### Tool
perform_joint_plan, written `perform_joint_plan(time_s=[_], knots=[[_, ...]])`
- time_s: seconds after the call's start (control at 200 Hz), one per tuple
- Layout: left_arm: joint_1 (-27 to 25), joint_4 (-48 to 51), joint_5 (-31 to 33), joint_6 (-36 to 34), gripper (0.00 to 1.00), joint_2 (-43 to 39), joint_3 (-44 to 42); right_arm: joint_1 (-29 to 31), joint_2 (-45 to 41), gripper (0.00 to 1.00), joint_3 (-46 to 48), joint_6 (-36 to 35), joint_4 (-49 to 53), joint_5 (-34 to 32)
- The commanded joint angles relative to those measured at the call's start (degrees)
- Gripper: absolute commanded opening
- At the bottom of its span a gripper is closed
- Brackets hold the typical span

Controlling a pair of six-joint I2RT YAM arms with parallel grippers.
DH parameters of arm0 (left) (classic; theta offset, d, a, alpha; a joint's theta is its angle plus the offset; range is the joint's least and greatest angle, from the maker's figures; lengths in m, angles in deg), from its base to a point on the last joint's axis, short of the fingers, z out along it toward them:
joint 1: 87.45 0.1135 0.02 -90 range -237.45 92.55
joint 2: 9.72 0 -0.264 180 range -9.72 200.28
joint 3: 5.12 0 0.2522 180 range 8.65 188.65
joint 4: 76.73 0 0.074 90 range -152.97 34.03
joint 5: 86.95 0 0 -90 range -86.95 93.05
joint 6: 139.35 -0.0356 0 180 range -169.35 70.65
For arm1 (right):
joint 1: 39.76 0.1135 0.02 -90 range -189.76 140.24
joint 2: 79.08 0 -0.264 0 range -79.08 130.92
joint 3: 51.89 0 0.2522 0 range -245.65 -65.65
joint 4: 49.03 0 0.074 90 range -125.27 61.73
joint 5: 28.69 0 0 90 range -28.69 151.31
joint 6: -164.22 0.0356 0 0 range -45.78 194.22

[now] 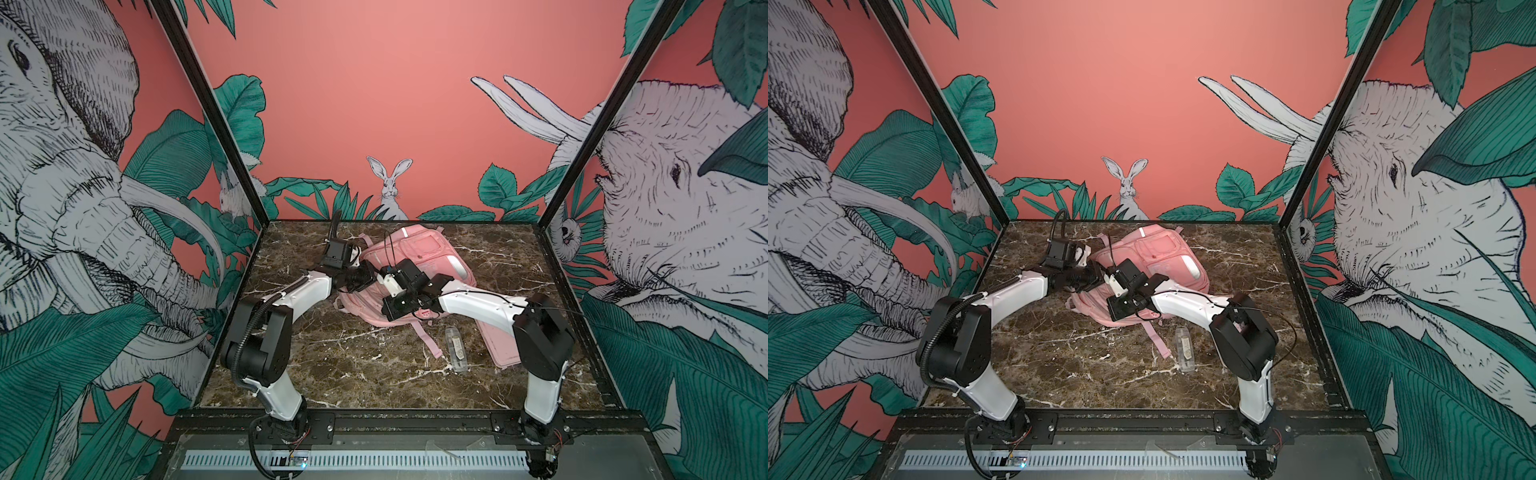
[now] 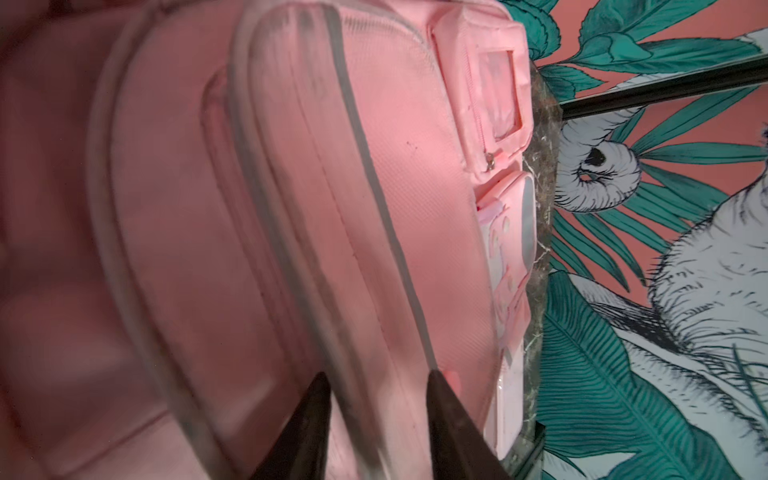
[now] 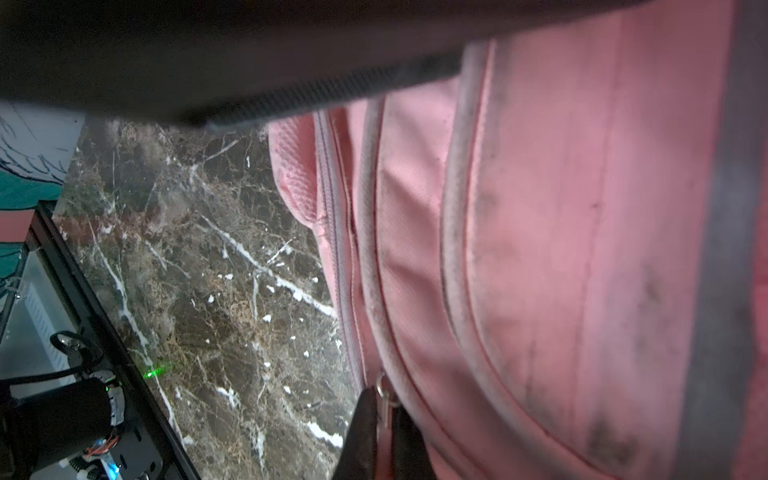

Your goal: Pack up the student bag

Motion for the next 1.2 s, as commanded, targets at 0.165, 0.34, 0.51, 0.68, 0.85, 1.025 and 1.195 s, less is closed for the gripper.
perform_joint_plan(time_s=[0.165,0.34,0.51,0.68,0.85,1.025,1.195], knots=[[1.53,12.23,4.43,-10.78,0.52,1.49,8.63,-0.57,-9.46,0.0,9.15,-2.12,-1.68,0.41],[1.58,14.08,7.6,-13.02,0.47,4.87,10.96,-1.37,-12.9,0.0,13.58,-3.05,-0.33,-0.58],[1.55,15.71,8.96,-15.98,0.47,8.77,14.39,-1.91,-13.83,0.0,14.84,-3.83,0.53,-0.59],[1.31,13.48,4.93,-15.97,0.38,11.67,16.17,-2.07,-13.62,0.0,14.57,-4.0,0.66,-0.58],[1.44,11.56,2.3,-15.04,0.14,13.37,15.78,-2.16,-12.0,0.0,13.03,-4.34,1.07,-0.44],[4.51,3.57,-2.5,-7.57,0.0,12.02,9.61,-2.41,-11.1,0.0,11.31,-4.75,1.53,-0.39],[8.97,-3.57,-0.52,-0.8,0.0,4.85,-0.46,-2.52,-10.47,0.0,10.48,-5.22,1.91,-0.83]])
